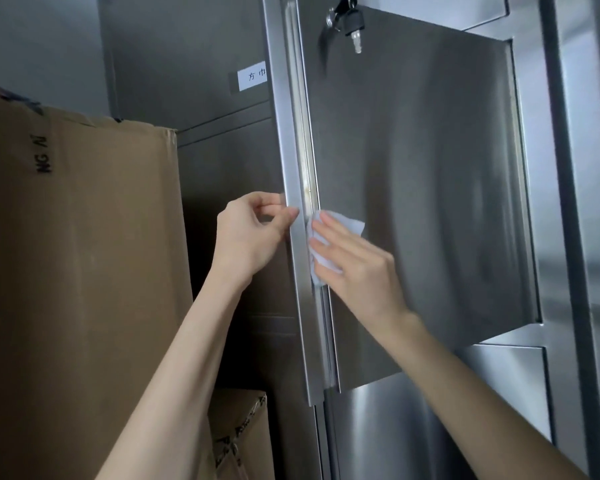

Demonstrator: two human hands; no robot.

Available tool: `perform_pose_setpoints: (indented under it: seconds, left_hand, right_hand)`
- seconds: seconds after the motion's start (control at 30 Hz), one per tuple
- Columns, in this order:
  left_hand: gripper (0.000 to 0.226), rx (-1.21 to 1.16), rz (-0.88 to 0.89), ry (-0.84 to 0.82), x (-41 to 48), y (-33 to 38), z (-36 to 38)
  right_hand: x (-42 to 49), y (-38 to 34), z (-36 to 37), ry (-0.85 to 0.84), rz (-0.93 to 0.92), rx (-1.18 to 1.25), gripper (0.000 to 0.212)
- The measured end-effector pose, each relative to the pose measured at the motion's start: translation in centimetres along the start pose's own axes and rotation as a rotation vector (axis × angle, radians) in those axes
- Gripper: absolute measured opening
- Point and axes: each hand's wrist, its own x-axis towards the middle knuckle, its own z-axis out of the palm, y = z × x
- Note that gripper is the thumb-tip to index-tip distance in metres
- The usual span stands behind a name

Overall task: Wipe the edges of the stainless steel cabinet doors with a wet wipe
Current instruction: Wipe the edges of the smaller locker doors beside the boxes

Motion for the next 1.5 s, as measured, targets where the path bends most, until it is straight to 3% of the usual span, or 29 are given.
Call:
perform_pose_setpoints:
  seconds: [0.13, 0.43, 0.53, 0.7, 0.87, 1.03, 1.27, 1.5]
  left_hand:
    - [0.011, 0.005, 0.011, -0.025, -0.4, 0.7, -0.3]
    - [0.014, -0.020, 0.015, -0.044, -1.1, 2.0, -0.4]
    - [0.018, -0.045, -0.009, -0.042, -1.8, 1.8, -0.4]
    - [0.027, -0.012, -0.158, -0.210, -6.4, -1.8, 0.0]
    - [0.020, -0.038, -0.166, -0.150, -7.6, -3.1, 0.4]
    - [0.022, -0.030, -0.126, -0.149, -8.0, -3.4, 0.4]
    - [0.023, 0.004, -0.118, -0.139, -8.0, -3.5, 0.5]
    - [0.031, -0.006, -0.097, -0.089, -8.7, -3.0, 0.6]
  right_hand:
    - [3.9, 1.0, -0.2, 0.017, -0.013, 0.018, 0.019]
    - [4.6, 3.7, -3.5, -0.190, -0.427, -0.012, 0.009]
    - [5.5, 4.4, -3.7, -0.235, -0.482, 0.004, 0.011]
    - [6.1, 5.0, -3.0, -0.305, -0.567, 0.023, 0.016]
    - [8.6, 6.1, -3.1, -0.356, -0.767, -0.045, 0.022]
    - [11.9, 6.7, -2.2, -0.275, -0.598, -0.081, 0.022]
    - [10.1, 7.2, -3.0, -0.404, -0.823, -0.007, 0.029]
    - [14.1, 7.8, -2.1, -0.227, -0.571, -0.078, 0.018]
